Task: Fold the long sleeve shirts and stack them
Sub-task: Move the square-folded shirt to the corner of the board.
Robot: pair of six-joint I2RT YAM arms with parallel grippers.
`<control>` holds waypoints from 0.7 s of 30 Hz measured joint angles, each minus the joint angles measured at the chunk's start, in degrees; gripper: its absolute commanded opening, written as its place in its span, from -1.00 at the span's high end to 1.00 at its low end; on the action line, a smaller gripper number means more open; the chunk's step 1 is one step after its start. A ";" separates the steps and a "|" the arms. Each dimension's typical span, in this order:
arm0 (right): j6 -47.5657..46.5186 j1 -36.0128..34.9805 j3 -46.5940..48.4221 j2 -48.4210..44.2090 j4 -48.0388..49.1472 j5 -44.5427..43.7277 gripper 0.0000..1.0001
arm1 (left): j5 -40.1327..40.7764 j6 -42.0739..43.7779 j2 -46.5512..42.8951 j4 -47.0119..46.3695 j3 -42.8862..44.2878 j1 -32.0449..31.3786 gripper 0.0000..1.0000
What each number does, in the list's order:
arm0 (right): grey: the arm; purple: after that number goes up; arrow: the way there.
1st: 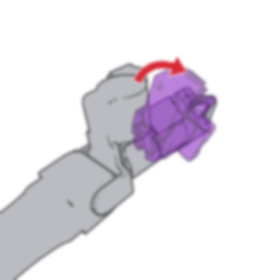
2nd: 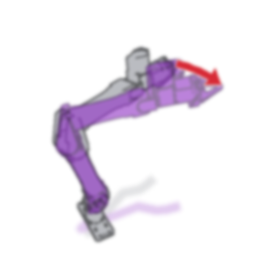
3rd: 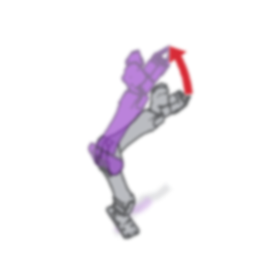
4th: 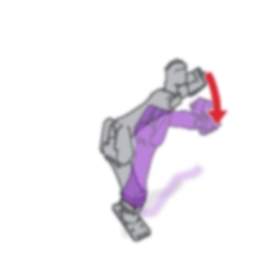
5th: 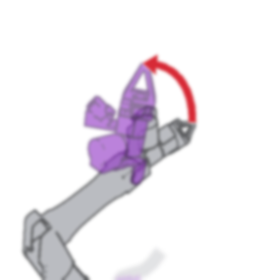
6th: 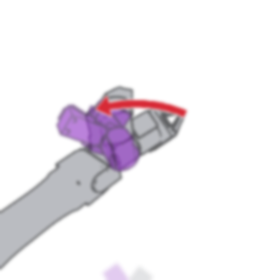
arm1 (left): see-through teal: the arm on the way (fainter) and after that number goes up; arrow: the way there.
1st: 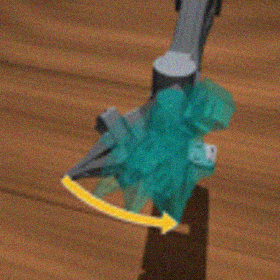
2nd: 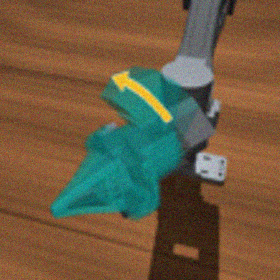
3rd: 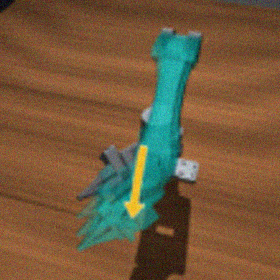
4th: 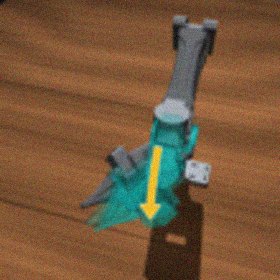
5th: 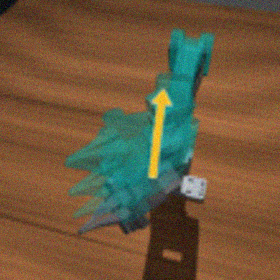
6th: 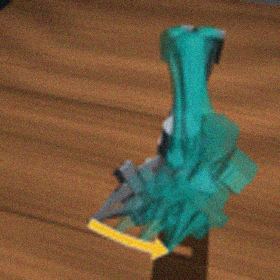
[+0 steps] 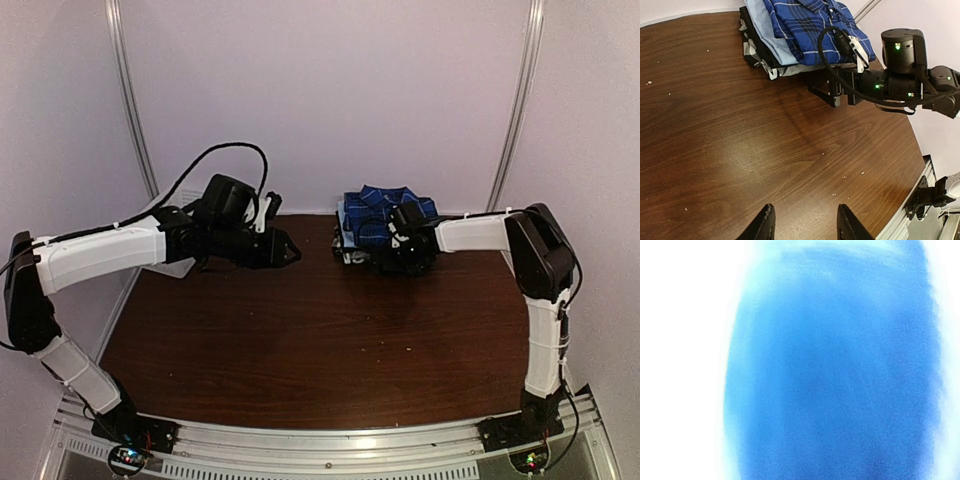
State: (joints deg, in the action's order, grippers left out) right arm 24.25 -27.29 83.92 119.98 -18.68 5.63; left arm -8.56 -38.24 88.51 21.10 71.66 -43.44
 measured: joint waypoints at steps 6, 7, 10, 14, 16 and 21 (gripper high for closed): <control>0.22 -0.15 -5.27 -8.70 -1.11 1.29 -1.00 | 0.85 -0.20 -0.46 0.02 -0.22 0.00 -0.67; 0.26 -0.31 -6.03 -10.10 -1.14 1.44 -1.00 | 1.03 -0.13 -0.81 0.02 -0.35 0.00 -0.72; 0.61 -1.05 -9.03 -15.23 -0.83 1.73 -1.00 | 1.62 -0.22 -1.99 0.00 -0.79 0.00 -0.85; 1.25 -2.54 -13.79 -21.81 -0.44 1.84 -1.00 | 2.97 -0.17 -3.82 -0.13 -2.05 0.00 -0.95; 1.60 -3.69 -16.52 -25.73 -0.31 1.70 -1.00 | 3.96 -0.15 -5.11 -0.07 -3.15 0.00 -0.95; 2.27 -5.90 -22.80 -36.57 1.09 0.76 -1.00 | 7.58 0.28 -9.03 -0.22 -6.27 0.00 -0.95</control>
State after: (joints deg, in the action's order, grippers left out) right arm 26.52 -33.19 61.12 83.42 -17.58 6.39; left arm -0.97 -37.95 79.48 20.88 65.39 -43.44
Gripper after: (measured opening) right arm 0.997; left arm 0.976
